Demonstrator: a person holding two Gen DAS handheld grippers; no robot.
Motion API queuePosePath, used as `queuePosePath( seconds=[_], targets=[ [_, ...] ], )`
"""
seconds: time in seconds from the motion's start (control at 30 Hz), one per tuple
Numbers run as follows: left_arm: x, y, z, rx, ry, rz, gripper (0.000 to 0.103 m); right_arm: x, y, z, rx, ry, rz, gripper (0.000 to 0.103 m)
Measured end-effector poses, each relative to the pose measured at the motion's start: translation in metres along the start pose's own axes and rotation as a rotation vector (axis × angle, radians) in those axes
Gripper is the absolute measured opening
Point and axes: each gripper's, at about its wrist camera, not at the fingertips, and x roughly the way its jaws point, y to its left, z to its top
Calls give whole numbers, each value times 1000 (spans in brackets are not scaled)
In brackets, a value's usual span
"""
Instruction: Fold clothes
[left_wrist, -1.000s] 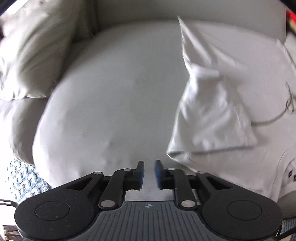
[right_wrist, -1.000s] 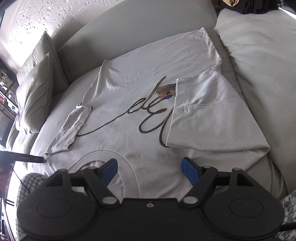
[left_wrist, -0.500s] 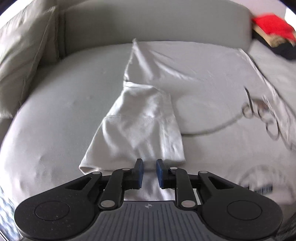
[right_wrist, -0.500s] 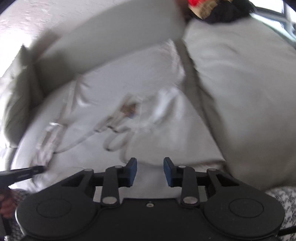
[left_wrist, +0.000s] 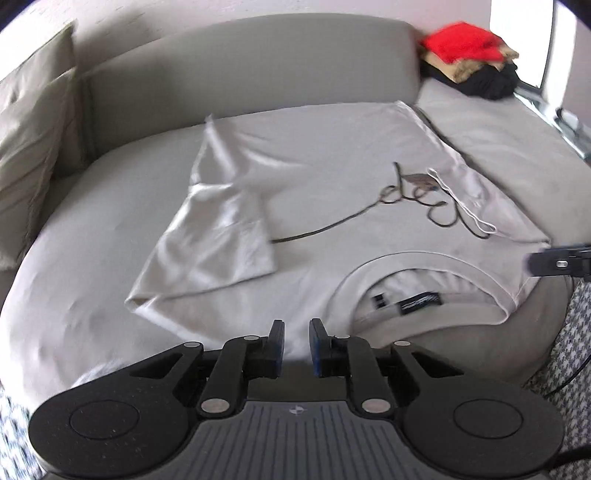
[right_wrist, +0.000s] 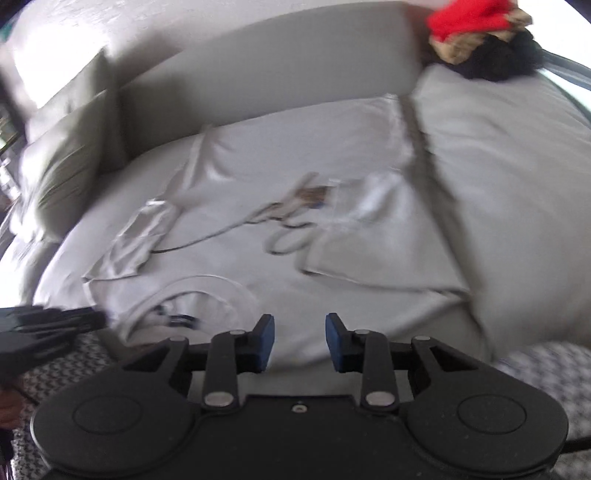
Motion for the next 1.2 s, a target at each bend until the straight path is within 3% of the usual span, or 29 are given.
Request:
queuePosePath(
  seconds=[0.1, 0.23, 0.3, 0.37, 0.5, 0.57, 0.67, 0.7, 0.73, 0.9, 0.97, 1.0, 1.03, 1.2],
  targets=[
    [18, -17, 2, 21, 54, -7, 20, 3, 2, 0, 16, 43, 36, 31],
    [7, -16, -1, 59, 61, -38, 27, 7, 6, 0, 38, 101, 84, 32],
    [-6, -1, 6, 20, 26, -52, 27, 9, 7, 1, 49, 128, 108, 32],
    [-21, 16, 19, -33, -26, -54, 26, -14, 7, 16, 62, 59, 132, 32],
    [-57, 51, 59, -120, -188, -54, 26, -59, 11, 60, 79, -115, 190, 50],
    [-68, 66, 80, -137, -251, -41, 26, -75, 10, 83, 96, -185, 218, 51],
    [-65, 85, 110, -134, -296, -34, 29, -85, 3, 116, 130, -260, 236, 58],
    [-59, 91, 120, -134, -302, -27, 32, -84, -2, 126, 143, -273, 234, 67],
    [-53, 97, 130, -134, -307, -18, 39, -82, -6, 137, 155, -285, 232, 69],
    [16, 124, 167, -164, -246, 63, 40, -16, -46, 190, 200, -240, 109, 69],
    [41, 129, 176, -182, -231, 78, 40, 22, -72, 207, 233, -237, 62, 59],
    [52, 130, 180, -191, -229, 75, 40, 42, -85, 216, 235, -225, 41, 41],
    [66, 127, 185, -200, -229, 65, 40, 62, -97, 225, 238, -212, 20, 32],
    [144, 118, 212, -249, -165, 19, 40, 168, -167, 279, 301, -192, -38, 33]
  ],
)
